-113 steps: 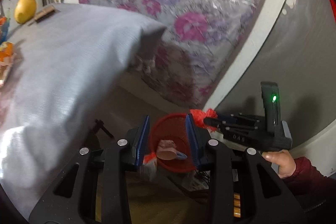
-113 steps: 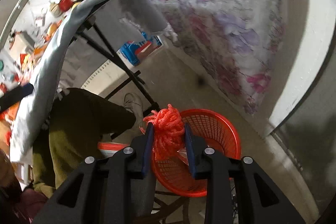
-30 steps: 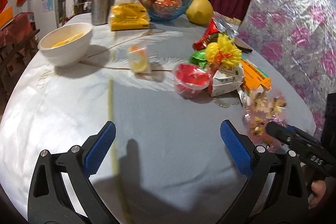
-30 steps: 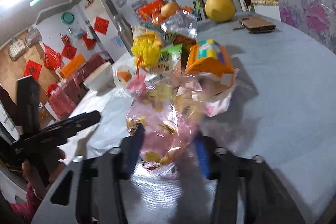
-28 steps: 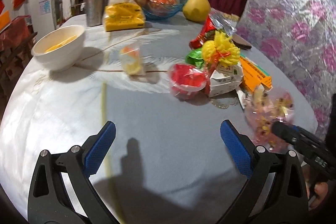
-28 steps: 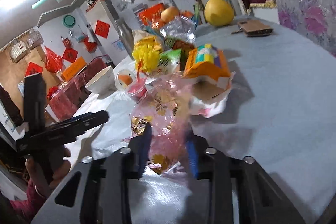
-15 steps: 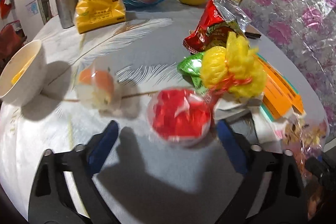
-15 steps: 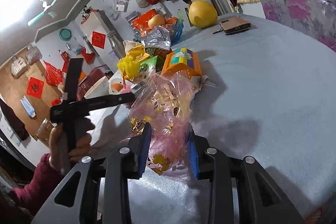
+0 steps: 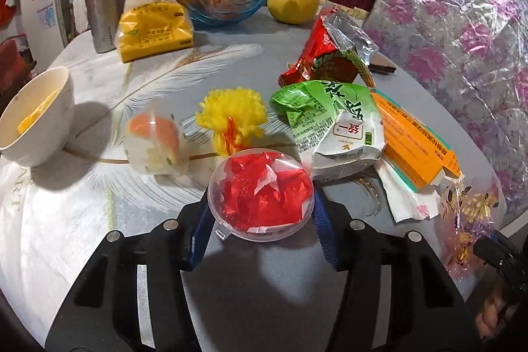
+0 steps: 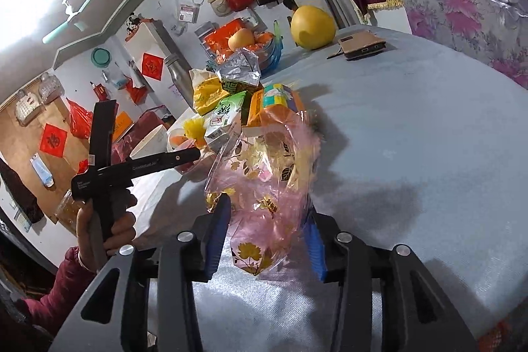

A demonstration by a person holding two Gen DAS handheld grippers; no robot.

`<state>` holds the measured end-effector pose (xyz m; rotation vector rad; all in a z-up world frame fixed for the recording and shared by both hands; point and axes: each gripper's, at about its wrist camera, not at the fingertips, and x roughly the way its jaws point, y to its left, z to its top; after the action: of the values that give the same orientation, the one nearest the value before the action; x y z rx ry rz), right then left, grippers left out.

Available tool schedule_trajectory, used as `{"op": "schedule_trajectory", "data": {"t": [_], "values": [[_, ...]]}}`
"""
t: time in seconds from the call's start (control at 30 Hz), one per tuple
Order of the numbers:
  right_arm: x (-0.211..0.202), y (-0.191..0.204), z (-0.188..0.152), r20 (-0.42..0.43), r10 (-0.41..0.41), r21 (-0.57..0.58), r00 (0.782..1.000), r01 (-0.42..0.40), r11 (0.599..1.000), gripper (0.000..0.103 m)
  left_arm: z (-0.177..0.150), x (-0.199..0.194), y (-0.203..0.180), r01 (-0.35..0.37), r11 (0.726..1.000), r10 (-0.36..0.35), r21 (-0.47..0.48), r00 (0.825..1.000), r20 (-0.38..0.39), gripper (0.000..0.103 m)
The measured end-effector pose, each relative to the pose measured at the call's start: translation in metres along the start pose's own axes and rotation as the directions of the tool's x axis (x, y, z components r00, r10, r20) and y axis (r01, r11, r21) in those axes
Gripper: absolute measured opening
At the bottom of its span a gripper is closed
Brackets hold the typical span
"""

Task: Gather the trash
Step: 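Grasp the pink candy bag with the right gripper while the left grasps the clear red-filled cup, then carry the candy bag and red-filled cup to the red basket and open both grippers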

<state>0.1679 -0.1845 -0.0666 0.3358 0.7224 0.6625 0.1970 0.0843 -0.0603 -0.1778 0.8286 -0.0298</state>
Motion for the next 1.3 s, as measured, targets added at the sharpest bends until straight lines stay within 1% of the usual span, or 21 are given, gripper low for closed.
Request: {"op": "schedule_trajectory", "data": {"t": [0.07, 0.1, 0.2, 0.3, 0.33, 0.47, 0.63, 0.8, 0.9, 1.07, 1.23, 1.3], "values": [[-0.004, 0.004, 0.000, 0.013, 0.000, -0.012, 1.000, 0.001, 1.000, 0.029, 0.000, 0.000, 0.002, 0.010, 1.000, -0.010, -0.012, 1.000, -0.002, 0.054], [-0.007, 0.004, 0.002, 0.026, -0.006, -0.021, 1.000, 0.007, 1.000, 0.027, -0.001, -0.003, 0.002, 0.014, 1.000, -0.014, -0.017, 1.000, 0.010, 0.054], [-0.020, 0.010, 0.004, 0.068, -0.018, -0.050, 0.998, 0.022, 0.999, 0.026, -0.009, -0.019, -0.002, 0.031, 0.999, -0.030, -0.014, 0.998, 0.063, 0.054], [-0.030, 0.013, 0.006, 0.085, -0.013, -0.055, 0.996, 0.017, 0.998, 0.026, -0.019, -0.036, -0.008, 0.036, 0.999, -0.035, -0.011, 0.993, 0.111, 0.054], [-0.032, 0.013, 0.006, 0.086, -0.008, -0.052, 0.996, 0.012, 0.999, 0.027, -0.024, -0.042, -0.010, 0.049, 0.999, -0.046, -0.016, 0.992, 0.121, 0.054], [-0.041, 0.015, 0.005, 0.088, 0.020, -0.041, 0.996, -0.016, 0.999, 0.027, -0.037, -0.059, -0.015, 0.073, 0.997, -0.069, -0.020, 0.989, 0.134, 0.054], [-0.061, 0.022, 0.003, 0.123, 0.018, -0.062, 0.992, -0.010, 0.998, 0.026, -0.048, -0.080, -0.023, 0.081, 0.997, -0.079, -0.008, 0.984, 0.158, 0.054], [-0.082, 0.024, -0.004, 0.151, 0.009, -0.067, 0.989, 0.001, 0.998, 0.027, -0.057, -0.094, -0.035, 0.090, 0.996, -0.090, 0.010, 0.983, 0.163, 0.054], [-0.097, 0.021, -0.011, 0.165, -0.005, -0.065, 0.986, 0.016, 0.998, 0.027, -0.063, -0.101, -0.047, 0.100, 0.995, -0.104, 0.027, 0.981, 0.166, 0.054], [-0.125, 0.006, -0.024, 0.183, -0.044, -0.038, 0.982, 0.052, 0.998, 0.027, -0.074, -0.107, -0.079, 0.138, 0.988, -0.147, 0.068, 0.977, 0.157, 0.054], [-0.159, -0.023, -0.042, 0.196, -0.102, 0.016, 0.975, 0.100, 0.995, 0.027, -0.083, -0.110, -0.124, 0.182, 0.973, -0.201, 0.140, 0.970, 0.136, 0.054], [-0.174, -0.035, -0.051, 0.203, -0.129, 0.034, 0.971, 0.125, 0.992, 0.027, -0.087, -0.108, -0.148, 0.209, 0.962, -0.231, 0.173, 0.966, 0.117, 0.054]]}}
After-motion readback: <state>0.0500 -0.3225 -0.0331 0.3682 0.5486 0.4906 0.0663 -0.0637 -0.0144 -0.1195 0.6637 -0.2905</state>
